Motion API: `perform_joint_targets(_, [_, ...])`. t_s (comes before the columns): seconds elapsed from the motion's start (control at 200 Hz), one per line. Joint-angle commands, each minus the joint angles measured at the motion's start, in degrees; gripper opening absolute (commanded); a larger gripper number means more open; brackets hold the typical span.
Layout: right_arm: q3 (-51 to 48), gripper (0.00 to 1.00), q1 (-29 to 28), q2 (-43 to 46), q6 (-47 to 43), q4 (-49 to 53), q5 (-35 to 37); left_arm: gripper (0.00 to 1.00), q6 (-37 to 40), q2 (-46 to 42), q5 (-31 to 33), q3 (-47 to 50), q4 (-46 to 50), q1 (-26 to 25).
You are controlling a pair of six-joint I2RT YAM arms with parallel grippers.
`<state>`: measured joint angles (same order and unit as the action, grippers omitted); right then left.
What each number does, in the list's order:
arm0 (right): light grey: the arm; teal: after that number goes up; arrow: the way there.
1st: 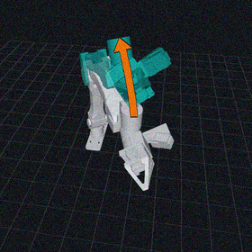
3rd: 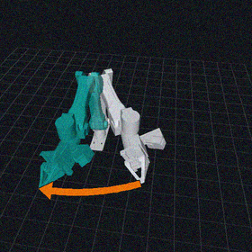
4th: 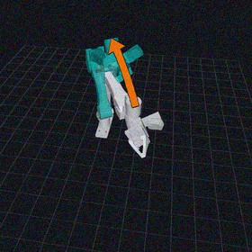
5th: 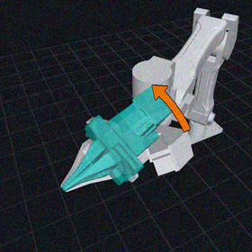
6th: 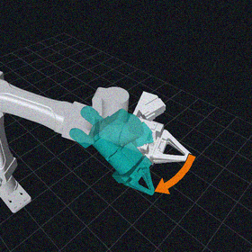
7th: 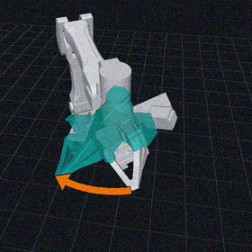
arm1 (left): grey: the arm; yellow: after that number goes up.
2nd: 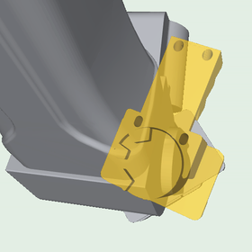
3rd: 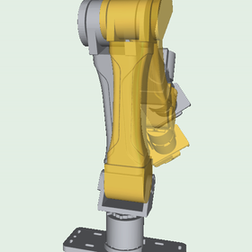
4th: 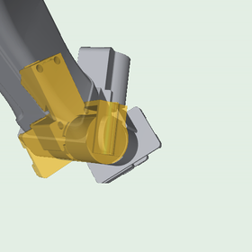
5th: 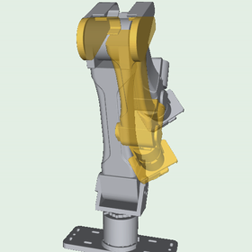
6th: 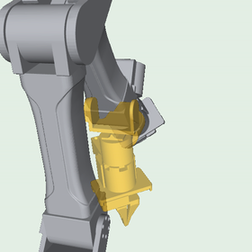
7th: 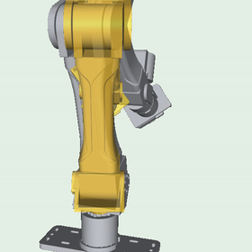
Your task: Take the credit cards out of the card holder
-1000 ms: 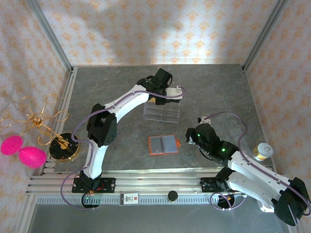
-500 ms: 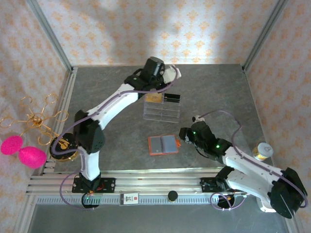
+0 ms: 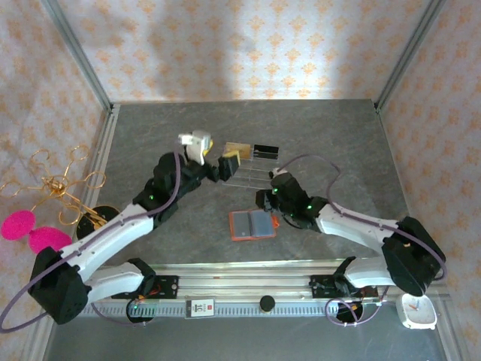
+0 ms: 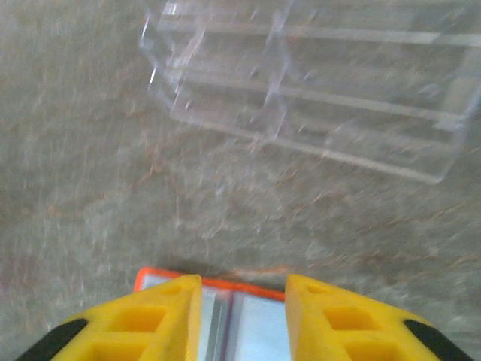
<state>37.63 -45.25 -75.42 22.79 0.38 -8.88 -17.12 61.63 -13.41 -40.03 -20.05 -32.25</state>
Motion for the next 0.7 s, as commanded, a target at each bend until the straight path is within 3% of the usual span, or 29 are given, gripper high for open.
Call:
perform_joint_targets(0.0, [0.44, 0.39, -4.77, -2.41, -1.94, 0.21, 1.23, 0.99, -18.93, -5.65, -3.19, 7.86, -9.41, -0.08])
perform_joint_targets(0.16, [2.74, 0.44, -12.61, -7.16, -2.93, 1.73, 7.76, 0.99, -29.62, -11.01, -6.69, 18.49, -15.18, -0.09])
perform_joint_targets(0.285, [5.26, 0.44, -15.97, -10.52, -4.02, 3.15, 12.58, 0.99, -29.92, -14.31, -8.79, 20.73, -13.02, -0.09])
perform_joint_targets(0.435, [7.98, 0.45, -18.56, -14.16, -5.98, 4.9, 17.15, 0.96, -28.34, -18.03, -6.93, 21.52, -6.5, -0.09])
perform_joint_targets(0.696, [9.89, 0.45, -20.05, -21.21, -6.12, 6.97, 19.4, 0.77, -28.09, -19.66, -4.7, 23.32, -0.88, -0.09])
